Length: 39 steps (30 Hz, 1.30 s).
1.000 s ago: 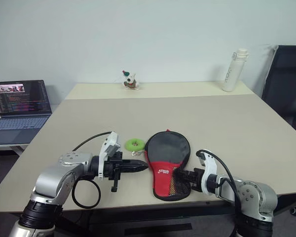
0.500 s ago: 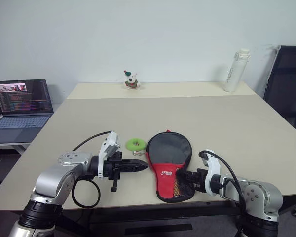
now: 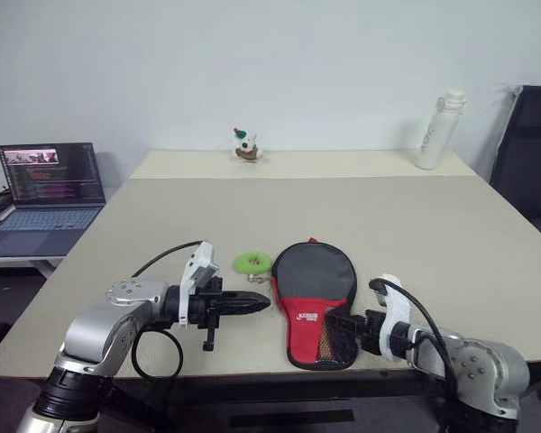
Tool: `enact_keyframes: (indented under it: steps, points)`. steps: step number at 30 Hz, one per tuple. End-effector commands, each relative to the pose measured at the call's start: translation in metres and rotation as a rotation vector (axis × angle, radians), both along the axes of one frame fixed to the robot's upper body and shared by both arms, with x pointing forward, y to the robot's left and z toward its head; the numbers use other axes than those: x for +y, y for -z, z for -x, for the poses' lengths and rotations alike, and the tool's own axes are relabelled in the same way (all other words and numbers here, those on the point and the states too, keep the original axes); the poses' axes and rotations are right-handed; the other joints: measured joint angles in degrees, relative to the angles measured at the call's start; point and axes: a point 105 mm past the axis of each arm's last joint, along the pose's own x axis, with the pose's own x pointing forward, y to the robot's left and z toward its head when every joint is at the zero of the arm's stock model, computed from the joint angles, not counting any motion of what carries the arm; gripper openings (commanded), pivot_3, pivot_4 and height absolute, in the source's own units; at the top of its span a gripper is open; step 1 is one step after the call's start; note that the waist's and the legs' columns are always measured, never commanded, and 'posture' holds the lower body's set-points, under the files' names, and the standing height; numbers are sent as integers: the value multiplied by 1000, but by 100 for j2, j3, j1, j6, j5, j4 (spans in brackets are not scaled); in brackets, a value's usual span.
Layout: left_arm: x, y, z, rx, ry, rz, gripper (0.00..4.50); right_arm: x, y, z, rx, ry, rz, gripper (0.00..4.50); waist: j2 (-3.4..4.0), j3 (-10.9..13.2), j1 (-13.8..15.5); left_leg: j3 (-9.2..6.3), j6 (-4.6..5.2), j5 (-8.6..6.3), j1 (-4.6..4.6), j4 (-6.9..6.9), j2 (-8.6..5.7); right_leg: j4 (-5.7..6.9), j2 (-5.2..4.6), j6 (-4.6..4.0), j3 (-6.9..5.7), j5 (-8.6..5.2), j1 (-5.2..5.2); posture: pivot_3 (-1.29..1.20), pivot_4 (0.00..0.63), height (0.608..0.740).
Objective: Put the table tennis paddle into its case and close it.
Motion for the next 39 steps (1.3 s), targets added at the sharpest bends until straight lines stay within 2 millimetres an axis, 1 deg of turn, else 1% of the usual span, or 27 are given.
enact_keyframes:
  steps: [1,3,6,9,13,16,19,22,24,26,30,33,36,39]
  points:
    - [5,-7,-10,-60,-69,17,0,14,-30,15,-134,-209,4,4482,1,1,-4,1,0,0,-4,0,0,-7,0,0,1,0,-1,0,150,740]
    - [8,-6,-19,-65,-124,25,0,17,-39,16,-165,-265,6,4482,1,1,-14,4,1,0,-4,-2,0,-14,-1,2,4,2,1,0,150,740]
    - [15,-5,-30,-78,-211,37,0,23,-46,5,-242,-316,76,4482,1,1,-29,5,1,-1,-3,-6,8,-13,4,14,0,9,0,0,150,740]
    - [21,-5,-37,-83,-270,37,0,46,-50,-12,-327,-365,109,4482,1,1,-40,8,1,-1,-1,-10,-3,-14,13,18,-1,11,-3,0,150,740]
    - [31,-6,-51,-108,-355,21,0,72,-44,-26,-369,-412,111,4482,0,1,-20,1,1,-1,-3,-15,-12,-14,15,18,-7,12,-4,0,150,740]
    - [42,-6,-77,-163,-501,-13,531,89,-38,-41,-392,-412,115,4500,-1,1,-12,0,0,-1,-5,-14,-14,-15,10,19,-5,13,-4,0,150,740]
    - [49,-7,-98,-200,-612,-38,1612,98,-34,-51,-410,-403,125,4500,-3,0,7,-1,0,0,-5,-11,-19,-15,6,24,-6,16,-3,0,150,740]
    - [52,-6,-117,-206,-702,-54,2727,102,-34,-55,-421,-394,120,4500,-3,0,9,-1,0,0,-7,-11,-21,-16,2,25,-5,17,-4,0,150,740]
    - [49,-3,-128,-168,-728,-54,3470,104,-33,-57,-423,-390,117,4500,-3,0,8,-2,0,0,-8,-11,-22,-15,2,25,-6,17,-5,0,150,740]
    - [45,1,-136,-127,-737,-59,4144,105,-33,-58,-424,-386,117,4500,-4,0,5,-3,0,0,-8,-11,-26,-13,3,25,-12,17,-5,0,150,740]
    - [34,19,-144,5,-707,-66,4144,107,-32,-59,-424,-378,114,4500,-4,0,-5,-5,0,0,-8,-12,-29,-10,7,25,-15,17,-6,0,150,740]
    - [30,34,-142,73,-660,-102,4144,107,-32,-59,-426,-374,115,4500,-4,0,-33,-3,0,0,-7,-11,-28,-7,8,25,-14,18,-6,0,150,740]
    - [31,44,-139,100,-623,-145,4144,106,-32,-60,-428,-363,120,4500,-4,0,-26,-4,0,0,-7,-12,-25,-3,11,24,-15,18,-9,0,150,740]
    - [33,49,-137,109,-609,-168,4144,104,-32,-61,-429,-351,125,4500,-4,0,-24,-7,-1,0,-6,-12,-25,-1,11,24,-15,18,-9,0,150,740]
